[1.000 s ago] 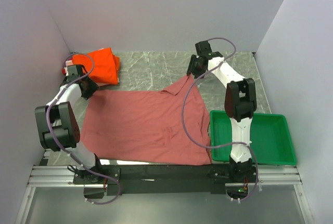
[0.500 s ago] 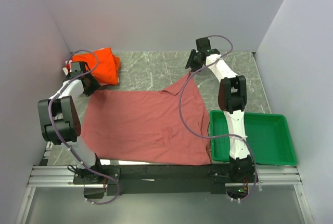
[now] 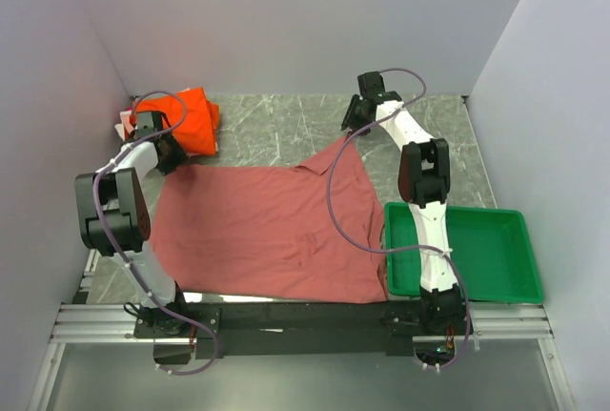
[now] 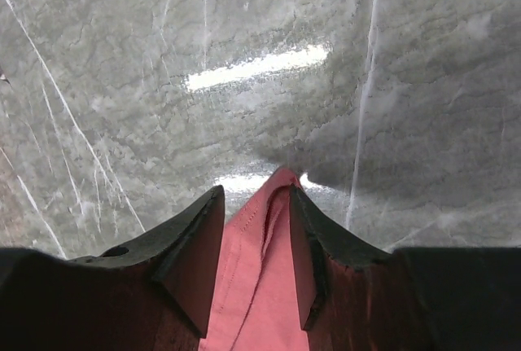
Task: Fold and stack the t-shirts
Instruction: Fold the tshirt
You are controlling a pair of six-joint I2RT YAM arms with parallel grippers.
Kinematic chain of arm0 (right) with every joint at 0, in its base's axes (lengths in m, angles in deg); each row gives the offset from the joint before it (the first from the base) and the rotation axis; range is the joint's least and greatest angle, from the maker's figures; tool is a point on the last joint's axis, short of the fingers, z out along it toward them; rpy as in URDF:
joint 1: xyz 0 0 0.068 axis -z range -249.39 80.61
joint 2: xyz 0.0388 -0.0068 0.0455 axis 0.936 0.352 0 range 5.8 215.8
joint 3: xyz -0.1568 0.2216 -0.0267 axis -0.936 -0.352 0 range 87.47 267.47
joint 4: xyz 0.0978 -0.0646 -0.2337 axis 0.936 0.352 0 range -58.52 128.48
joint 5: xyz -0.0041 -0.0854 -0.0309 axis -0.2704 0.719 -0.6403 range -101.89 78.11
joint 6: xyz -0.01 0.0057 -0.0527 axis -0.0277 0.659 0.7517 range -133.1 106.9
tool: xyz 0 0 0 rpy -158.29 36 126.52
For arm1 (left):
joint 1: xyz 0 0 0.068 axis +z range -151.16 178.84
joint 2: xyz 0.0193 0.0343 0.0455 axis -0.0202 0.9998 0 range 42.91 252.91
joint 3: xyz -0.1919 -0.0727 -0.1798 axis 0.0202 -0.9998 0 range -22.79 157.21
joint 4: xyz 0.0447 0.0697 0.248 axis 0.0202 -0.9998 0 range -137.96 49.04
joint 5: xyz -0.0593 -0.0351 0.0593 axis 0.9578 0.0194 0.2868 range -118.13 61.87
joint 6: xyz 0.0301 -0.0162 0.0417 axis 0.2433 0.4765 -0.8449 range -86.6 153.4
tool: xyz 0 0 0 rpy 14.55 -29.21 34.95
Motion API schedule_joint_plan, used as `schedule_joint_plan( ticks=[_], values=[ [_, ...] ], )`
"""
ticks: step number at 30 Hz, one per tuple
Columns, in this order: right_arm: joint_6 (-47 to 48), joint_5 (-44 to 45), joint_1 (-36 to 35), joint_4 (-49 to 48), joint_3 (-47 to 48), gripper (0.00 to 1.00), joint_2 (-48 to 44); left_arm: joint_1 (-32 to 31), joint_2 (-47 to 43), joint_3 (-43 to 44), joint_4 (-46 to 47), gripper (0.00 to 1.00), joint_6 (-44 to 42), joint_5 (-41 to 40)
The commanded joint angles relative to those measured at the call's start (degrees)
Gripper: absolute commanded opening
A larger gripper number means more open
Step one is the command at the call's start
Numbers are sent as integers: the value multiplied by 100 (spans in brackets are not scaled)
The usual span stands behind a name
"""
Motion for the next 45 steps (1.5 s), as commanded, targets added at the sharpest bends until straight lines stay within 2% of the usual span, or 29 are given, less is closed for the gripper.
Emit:
schedule_joint_plan(
  ticks=[1, 9, 14, 16, 19, 24, 28, 34, 45],
  values=[
    [38, 121, 16, 110, 254, 45, 126, -64, 117, 277, -37, 47, -92, -64],
    [-7, 104, -1, 155, 352, 43, 241, -91, 275, 479, -108, 47, -145, -99],
    [-24, 148, -1, 137, 308, 19, 206, -117, 311, 515, -143, 46, -110, -230],
    [-50, 209, 16, 120, 299, 8, 136, -126, 346, 515, -169, 43, -93, -283],
    [-103, 341, 16, 128, 151, 0, -57, -134, 372, 506, -161, 41, -66, -327],
    [-252, 499, 34, 67, -447, 0, -566, -143, 469, 515, -108, 40, -40, -362],
    [-261, 420, 34, 5, -913, 0, -936, -143, 574, 453, -117, 38, 30, -687],
    [-296, 254, 34, -135, -1203, 0, -1112, -135, 442, 268, 314, 36, 171, -1126],
    [-244, 156, 34, -249, -1467, 0, -1331, -64, 969, 505, 534, 36, 391, -1004]
  ],
)
